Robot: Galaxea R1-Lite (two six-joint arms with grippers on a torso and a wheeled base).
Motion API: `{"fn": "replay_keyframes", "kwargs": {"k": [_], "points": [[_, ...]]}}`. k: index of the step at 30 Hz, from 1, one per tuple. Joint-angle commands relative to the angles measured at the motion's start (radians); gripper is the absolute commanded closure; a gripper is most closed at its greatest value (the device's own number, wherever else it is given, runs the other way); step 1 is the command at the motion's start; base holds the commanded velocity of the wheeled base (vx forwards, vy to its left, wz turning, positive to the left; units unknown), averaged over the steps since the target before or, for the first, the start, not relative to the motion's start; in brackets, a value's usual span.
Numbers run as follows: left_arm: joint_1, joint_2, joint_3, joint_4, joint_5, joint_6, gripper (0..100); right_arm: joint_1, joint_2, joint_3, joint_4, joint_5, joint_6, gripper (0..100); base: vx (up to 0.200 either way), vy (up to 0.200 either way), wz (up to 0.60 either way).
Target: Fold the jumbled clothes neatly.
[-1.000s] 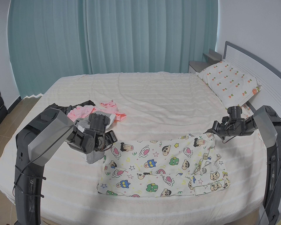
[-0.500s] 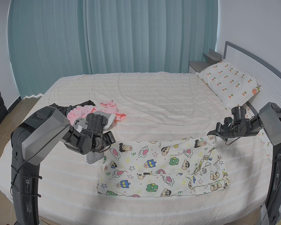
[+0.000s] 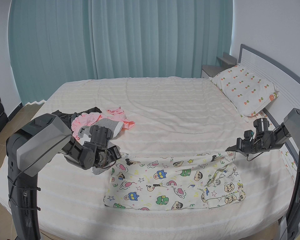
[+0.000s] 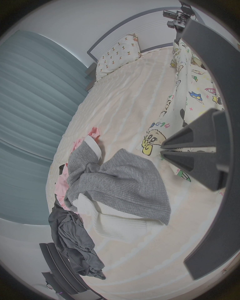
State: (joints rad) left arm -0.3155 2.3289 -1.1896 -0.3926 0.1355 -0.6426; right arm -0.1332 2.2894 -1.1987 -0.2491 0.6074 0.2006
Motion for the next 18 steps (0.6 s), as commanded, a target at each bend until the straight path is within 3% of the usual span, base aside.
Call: {"fn": "replay_keyframes", "kwargs": {"k": [1, 12, 18], "points": [[-0.010, -0.013, 0.079, -0.049, 0.003, 0.001, 100, -0.005, -0.031, 0.097, -0.001, 0.005, -0.070, 100, 0.000, 0.000, 0.00], [-0.036, -0.005, 0.220, -0.129, 0.004, 0.001, 100, -0.005, -0.014, 0.284, -0.154, -0.014, -0.176, 100, 0.000, 0.000, 0.00], [-0.053, 0.040, 0.275, -0.203, 0.006, 0.003, 100, -0.002, 0.039, 0.343, -0.205, -0.090, -0.228, 100, 0.000, 0.000, 0.00]]}}
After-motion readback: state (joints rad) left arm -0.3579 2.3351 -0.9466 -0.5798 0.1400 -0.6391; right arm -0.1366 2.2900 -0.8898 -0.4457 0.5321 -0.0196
